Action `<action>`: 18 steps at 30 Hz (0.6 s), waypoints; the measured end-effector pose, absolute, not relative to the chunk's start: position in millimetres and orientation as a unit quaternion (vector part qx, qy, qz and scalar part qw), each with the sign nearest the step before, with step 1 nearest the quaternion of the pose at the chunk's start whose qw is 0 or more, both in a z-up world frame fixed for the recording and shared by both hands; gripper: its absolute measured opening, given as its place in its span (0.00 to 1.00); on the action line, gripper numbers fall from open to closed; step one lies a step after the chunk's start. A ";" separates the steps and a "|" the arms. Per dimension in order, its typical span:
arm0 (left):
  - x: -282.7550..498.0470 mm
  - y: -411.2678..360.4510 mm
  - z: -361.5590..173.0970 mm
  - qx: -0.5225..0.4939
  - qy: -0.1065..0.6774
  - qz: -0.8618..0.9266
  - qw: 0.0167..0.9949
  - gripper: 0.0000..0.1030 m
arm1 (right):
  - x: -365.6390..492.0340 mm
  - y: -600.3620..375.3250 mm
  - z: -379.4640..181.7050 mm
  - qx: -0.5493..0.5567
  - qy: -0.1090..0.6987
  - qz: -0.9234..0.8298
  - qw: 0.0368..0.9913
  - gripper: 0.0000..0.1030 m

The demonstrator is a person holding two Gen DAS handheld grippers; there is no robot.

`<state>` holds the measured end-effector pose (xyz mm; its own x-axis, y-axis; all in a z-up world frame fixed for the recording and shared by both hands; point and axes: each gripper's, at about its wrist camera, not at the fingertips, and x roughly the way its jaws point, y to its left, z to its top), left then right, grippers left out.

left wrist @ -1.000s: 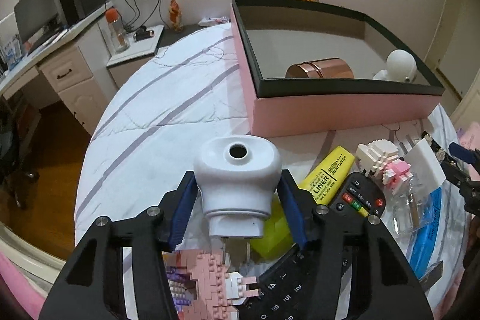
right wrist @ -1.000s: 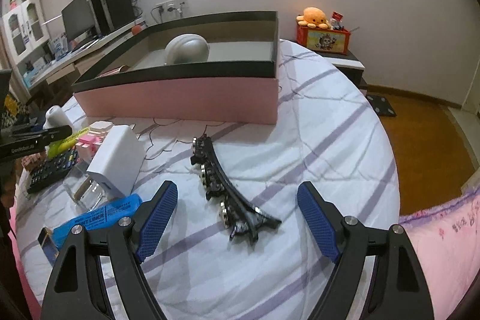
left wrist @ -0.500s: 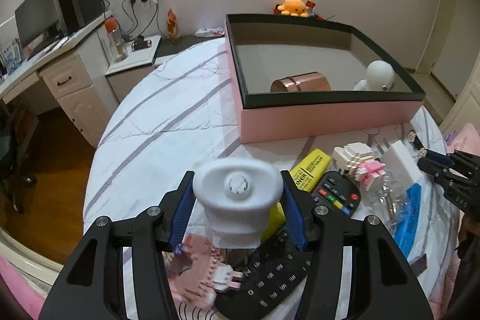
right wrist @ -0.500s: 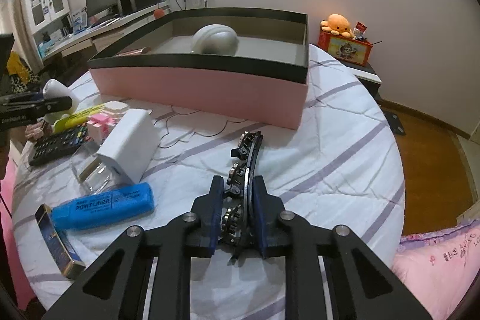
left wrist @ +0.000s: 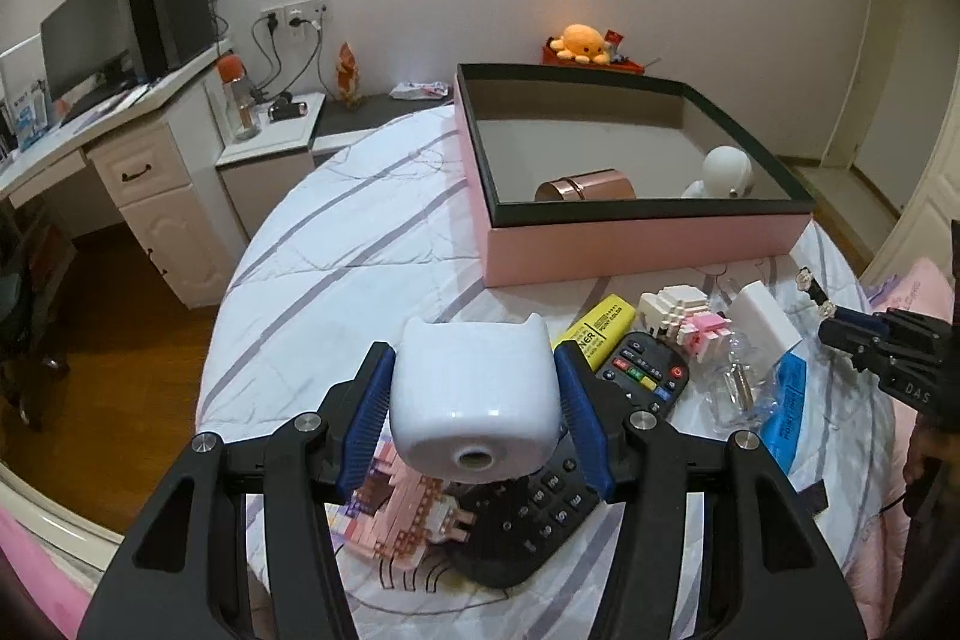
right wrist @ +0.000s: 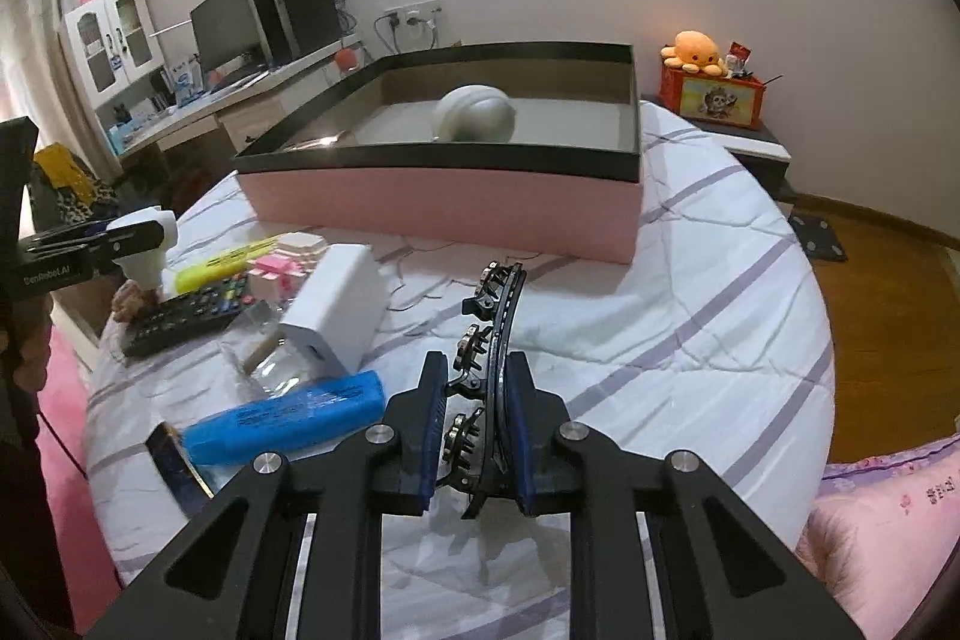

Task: Organize rigid objects
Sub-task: 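Lift the plug adapter with the left tool while the right tool carries the hair clip to the box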

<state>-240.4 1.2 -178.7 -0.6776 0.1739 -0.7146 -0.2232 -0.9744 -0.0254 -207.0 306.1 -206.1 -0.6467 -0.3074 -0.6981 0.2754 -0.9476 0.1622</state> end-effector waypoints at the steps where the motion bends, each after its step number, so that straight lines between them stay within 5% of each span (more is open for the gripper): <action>1: -238.2 1.0 -177.9 -0.385 0.033 0.916 0.109 0.54 | -205.7 305.6 -204.7 0.384 -0.022 -0.909 0.161 0.19; 18: -226.2 1.3 -194.5 -0.405 0.048 0.908 0.099 0.52 | -200.3 296.5 -201.2 0.384 -0.038 -0.904 0.186 0.19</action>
<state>-226.2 1.3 -194.5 -0.6521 0.1413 -0.7448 -0.2189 -0.9757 0.0066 -200.3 296.5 -201.2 -0.6364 -0.3651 -0.6794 0.3065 -0.9280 0.2116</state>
